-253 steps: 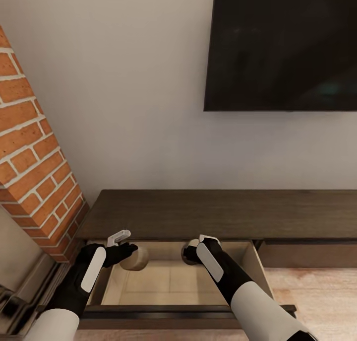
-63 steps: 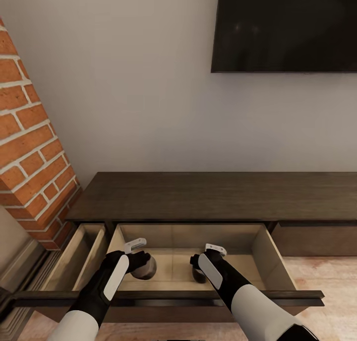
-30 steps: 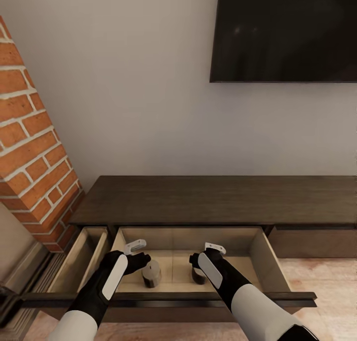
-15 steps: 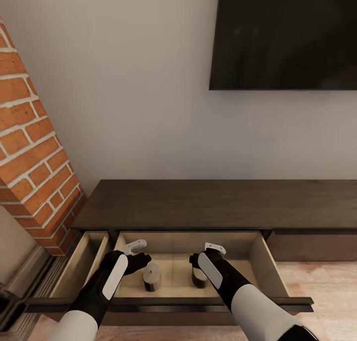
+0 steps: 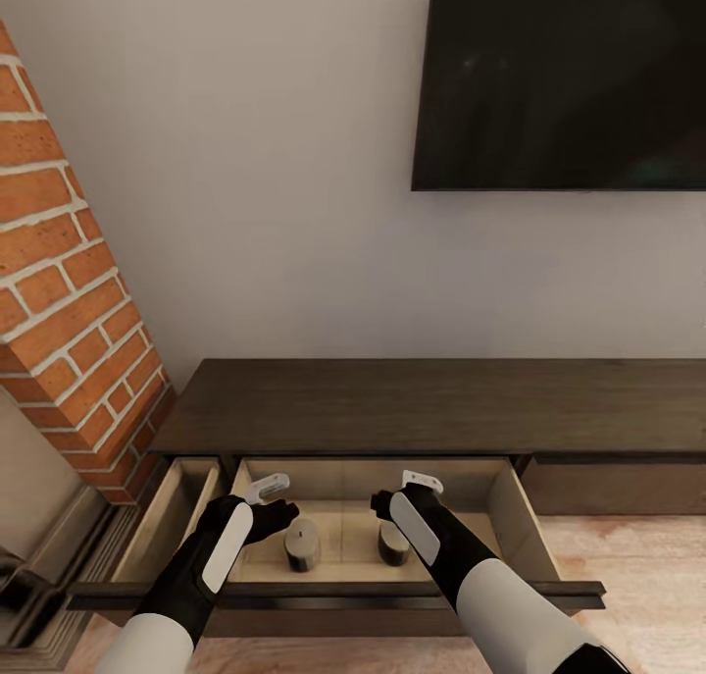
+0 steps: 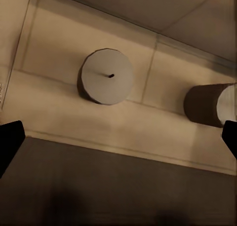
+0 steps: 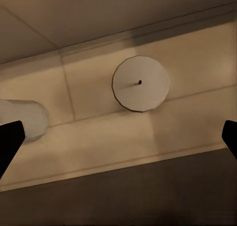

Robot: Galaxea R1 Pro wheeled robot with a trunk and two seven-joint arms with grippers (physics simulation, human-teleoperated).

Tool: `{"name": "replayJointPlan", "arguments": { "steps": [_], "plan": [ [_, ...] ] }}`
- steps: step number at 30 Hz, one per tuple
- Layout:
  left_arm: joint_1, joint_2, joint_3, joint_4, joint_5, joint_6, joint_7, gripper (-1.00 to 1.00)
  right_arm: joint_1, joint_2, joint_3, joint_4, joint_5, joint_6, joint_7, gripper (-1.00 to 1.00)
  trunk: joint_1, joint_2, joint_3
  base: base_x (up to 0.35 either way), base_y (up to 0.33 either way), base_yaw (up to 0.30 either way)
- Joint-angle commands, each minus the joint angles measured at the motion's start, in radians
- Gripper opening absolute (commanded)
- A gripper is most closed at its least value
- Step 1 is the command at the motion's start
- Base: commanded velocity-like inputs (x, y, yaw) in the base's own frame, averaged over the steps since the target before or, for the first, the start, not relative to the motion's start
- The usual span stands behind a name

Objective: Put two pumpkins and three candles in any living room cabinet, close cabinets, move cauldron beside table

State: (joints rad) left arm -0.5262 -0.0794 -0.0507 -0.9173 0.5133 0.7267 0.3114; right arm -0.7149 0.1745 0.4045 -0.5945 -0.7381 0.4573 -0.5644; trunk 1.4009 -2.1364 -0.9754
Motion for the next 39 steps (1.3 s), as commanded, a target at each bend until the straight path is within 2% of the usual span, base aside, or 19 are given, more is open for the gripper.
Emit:
{"name": "replayJointPlan", "arguments": {
  "steps": [1,8,27,39],
  "plan": [
    [0.0,0.001,0.0,0.0,0.001,0.002,0.0,1.0,0.0,0.0,0.0,0.0,0.0,0.0,0.001,1.0,-0.004,0.007,0.003,-0.002,0.0,0.0],
    [0.0,0.002,0.0,0.0,0.019,0.025,0.0,1.0,0.0,0.0,0.0,-0.001,-0.002,-0.001,0.001,1.0,-0.031,0.056,0.025,-0.088,0.0,0.0],
    [-0.001,0.005,-0.001,0.0,0.021,0.027,0.0,1.0,0.0,0.0,0.002,-0.002,0.0,-0.006,0.0,1.0,-0.104,0.189,0.085,-0.012,0.0,-0.001],
    [-0.002,0.007,-0.001,0.0,0.022,0.028,-0.001,1.0,0.0,0.0,0.001,-0.002,0.001,-0.009,0.0,1.0,-0.15,0.273,0.129,-0.001,0.0,-0.171]
  ]
}}
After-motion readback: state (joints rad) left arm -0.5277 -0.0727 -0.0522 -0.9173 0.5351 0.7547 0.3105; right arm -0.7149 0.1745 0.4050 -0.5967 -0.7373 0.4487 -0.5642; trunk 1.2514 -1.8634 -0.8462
